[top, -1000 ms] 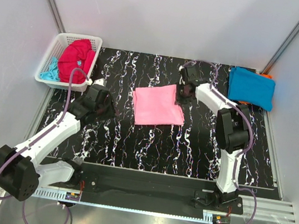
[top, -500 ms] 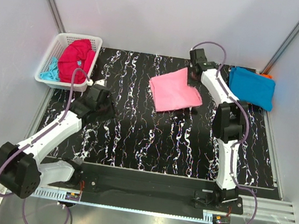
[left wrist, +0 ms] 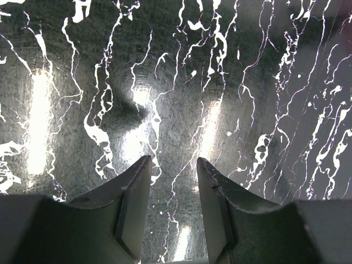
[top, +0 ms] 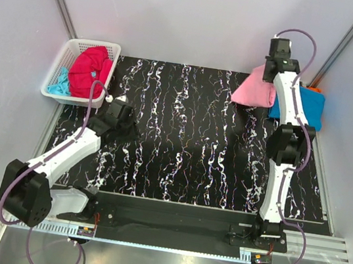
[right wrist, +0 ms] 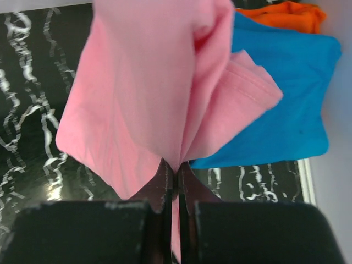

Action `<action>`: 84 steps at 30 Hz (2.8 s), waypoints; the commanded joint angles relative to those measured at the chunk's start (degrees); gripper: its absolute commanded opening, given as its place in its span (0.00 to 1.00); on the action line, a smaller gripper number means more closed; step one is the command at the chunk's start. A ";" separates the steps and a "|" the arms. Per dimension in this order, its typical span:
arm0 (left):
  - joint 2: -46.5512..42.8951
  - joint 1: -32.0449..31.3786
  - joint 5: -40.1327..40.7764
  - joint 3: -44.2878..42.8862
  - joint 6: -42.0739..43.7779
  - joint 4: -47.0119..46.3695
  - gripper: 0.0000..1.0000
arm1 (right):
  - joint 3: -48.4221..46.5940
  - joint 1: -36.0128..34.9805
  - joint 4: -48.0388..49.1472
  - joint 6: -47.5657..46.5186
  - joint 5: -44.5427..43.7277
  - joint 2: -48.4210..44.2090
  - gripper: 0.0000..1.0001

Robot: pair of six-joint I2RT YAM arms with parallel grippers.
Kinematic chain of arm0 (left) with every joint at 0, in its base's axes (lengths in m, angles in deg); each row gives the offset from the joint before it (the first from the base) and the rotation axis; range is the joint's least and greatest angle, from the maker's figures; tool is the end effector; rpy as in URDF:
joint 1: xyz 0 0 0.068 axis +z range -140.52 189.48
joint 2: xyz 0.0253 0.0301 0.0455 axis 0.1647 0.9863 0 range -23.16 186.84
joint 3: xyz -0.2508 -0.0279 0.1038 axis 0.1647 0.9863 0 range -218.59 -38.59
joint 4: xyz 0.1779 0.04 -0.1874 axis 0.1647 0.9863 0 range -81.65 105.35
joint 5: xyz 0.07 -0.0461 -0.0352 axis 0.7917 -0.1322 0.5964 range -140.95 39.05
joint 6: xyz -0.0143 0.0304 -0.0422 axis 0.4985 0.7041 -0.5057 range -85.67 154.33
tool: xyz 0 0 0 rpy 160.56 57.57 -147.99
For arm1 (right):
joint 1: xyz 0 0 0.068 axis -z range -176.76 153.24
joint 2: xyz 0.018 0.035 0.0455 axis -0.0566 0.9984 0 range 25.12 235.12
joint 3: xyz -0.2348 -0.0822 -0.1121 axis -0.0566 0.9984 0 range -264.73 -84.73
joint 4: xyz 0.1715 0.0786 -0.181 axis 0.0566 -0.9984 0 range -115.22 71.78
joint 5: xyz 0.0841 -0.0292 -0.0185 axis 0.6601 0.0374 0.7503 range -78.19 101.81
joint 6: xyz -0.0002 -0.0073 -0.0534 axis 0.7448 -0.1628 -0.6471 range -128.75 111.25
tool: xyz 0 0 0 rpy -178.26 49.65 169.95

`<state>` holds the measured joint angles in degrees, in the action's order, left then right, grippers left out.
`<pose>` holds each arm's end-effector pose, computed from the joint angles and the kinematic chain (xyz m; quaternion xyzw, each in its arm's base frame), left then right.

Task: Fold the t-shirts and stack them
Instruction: Neatly place the folded tshirt to the corner, then reset both grippers

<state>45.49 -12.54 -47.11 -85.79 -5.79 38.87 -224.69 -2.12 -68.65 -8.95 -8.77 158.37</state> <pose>0.2245 -0.0885 0.2395 -0.1594 0.9314 -0.1410 0.2954 0.5137 0.0357 0.3199 0.0262 0.9071 -0.1467 0.3937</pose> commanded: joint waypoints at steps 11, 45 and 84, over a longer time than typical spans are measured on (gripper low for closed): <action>2.02 0.31 -2.60 -0.17 0.48 -3.27 0.43 | -5.76 15.73 1.30 -0.50 -0.78 2.10 0.00; 12.13 -0.21 -6.12 -3.25 0.30 -5.65 0.42 | -14.73 25.84 7.63 7.77 -15.37 18.00 0.00; 8.61 -9.62 8.91 -2.81 2.15 -7.14 0.99 | 58.98 -7.63 20.73 17.25 2.30 -40.95 1.00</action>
<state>54.49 -21.41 -42.00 -87.49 -4.24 32.82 -171.68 -8.20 -52.39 4.84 -8.00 122.92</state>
